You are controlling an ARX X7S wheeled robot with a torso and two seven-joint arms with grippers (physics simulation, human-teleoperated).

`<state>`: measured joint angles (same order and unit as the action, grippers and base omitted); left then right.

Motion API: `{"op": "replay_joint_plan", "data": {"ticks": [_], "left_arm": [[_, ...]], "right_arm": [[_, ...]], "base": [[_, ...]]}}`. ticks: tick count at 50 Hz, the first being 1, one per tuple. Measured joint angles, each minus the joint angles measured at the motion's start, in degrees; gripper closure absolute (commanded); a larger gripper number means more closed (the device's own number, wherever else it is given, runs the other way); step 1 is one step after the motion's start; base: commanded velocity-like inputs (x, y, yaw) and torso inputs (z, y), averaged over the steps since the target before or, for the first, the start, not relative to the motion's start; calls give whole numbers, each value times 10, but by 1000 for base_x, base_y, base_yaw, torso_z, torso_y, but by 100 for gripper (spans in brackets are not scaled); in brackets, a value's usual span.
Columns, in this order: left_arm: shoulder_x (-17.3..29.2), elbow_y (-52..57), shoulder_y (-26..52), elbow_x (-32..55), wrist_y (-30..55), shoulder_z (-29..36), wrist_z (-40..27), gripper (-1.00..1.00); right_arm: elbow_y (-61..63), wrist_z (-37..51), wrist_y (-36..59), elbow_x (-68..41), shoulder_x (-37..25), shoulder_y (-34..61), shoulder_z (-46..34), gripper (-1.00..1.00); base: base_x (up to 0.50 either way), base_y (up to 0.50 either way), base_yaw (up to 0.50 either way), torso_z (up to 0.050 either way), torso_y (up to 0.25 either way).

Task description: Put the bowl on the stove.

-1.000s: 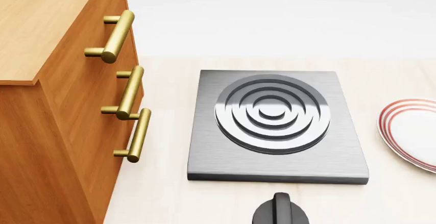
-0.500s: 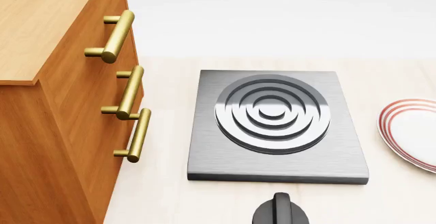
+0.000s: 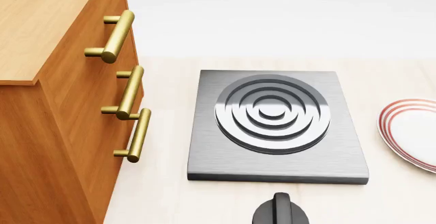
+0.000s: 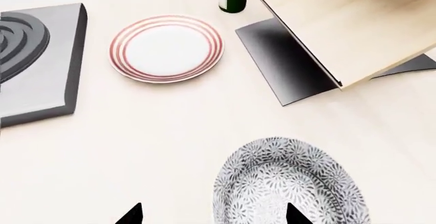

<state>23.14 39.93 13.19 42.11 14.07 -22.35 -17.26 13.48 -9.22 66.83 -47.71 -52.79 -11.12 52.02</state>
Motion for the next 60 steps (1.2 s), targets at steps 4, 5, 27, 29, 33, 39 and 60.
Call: {"op": "replay_joint_plan", "data": {"ticks": [4,5,27,29,33,39,60], "left_arm": [[0,0,0,0,0,1,0,-100],[1,0,0,0,-1,2,0,-100],[2,0,-1,-3,-3,11,0,-100],[3,0,-1,-2,-3,11,0,-100],[3,0,-1,-2,-3,12,-1,-100],[3,1,-1,-2,-4,14,-1,-100],[6,2,-2,0,-6,17,-3,-100]], "right_arm": [[-13,9,-4,5,-5,16,-30,-100],[-16,12,-5,6,-6,19,-38,-100],[-77,38,-26,28,-24,103,-179,-100],[-82,39,-25,28,-26,113,-190,-100],[-92,42,-22,28,-30,133,-210,-100],[-107,45,-20,28,-33,158,-235,-100],[-151,52,-52,50,-6,170,-275,-100]], "base": [[0,0,0,0,0],[0,0,0,0,0],[0,0,0,0,0],[0,0,0,0,0],[0,0,0,0,0],[0,0,0,0,0],[0,0,0,0,0]]}}
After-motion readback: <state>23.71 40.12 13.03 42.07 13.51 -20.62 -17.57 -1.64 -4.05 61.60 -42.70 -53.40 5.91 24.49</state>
